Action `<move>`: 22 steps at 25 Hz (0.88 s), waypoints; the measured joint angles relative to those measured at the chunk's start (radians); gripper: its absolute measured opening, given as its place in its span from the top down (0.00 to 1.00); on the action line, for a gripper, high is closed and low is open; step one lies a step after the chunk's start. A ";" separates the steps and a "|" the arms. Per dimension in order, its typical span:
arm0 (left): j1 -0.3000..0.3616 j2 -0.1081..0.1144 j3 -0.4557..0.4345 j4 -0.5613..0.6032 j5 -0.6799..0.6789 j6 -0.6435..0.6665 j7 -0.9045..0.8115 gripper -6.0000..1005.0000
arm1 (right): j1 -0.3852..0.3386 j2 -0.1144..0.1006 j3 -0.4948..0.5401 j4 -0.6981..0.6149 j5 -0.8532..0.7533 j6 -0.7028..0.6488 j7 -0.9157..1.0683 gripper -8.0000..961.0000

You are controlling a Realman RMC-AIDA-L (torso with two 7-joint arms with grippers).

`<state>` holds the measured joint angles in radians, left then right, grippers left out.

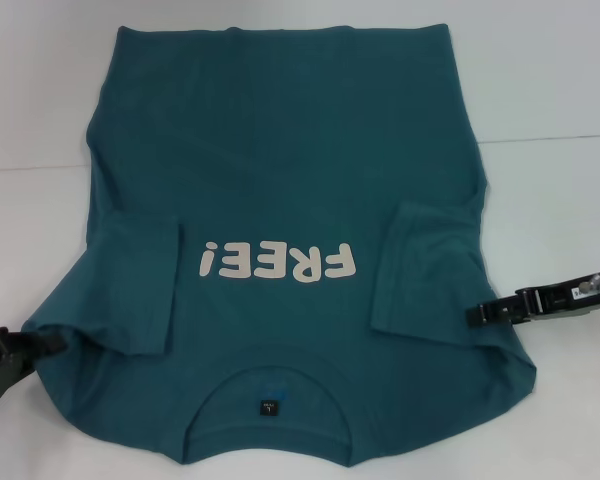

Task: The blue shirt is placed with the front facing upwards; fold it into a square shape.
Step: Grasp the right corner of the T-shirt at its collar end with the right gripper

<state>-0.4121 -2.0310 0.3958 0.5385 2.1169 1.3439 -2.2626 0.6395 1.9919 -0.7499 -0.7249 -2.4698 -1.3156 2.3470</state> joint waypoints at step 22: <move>0.002 0.000 0.000 0.000 0.000 0.008 0.000 0.96 | 0.030 0.002 -0.028 0.055 0.009 -0.056 -0.012 0.10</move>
<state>-0.4099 -2.0310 0.3958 0.5385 2.1169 1.3514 -2.2626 0.6698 1.9943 -0.7781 -0.6702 -2.4610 -1.3720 2.3347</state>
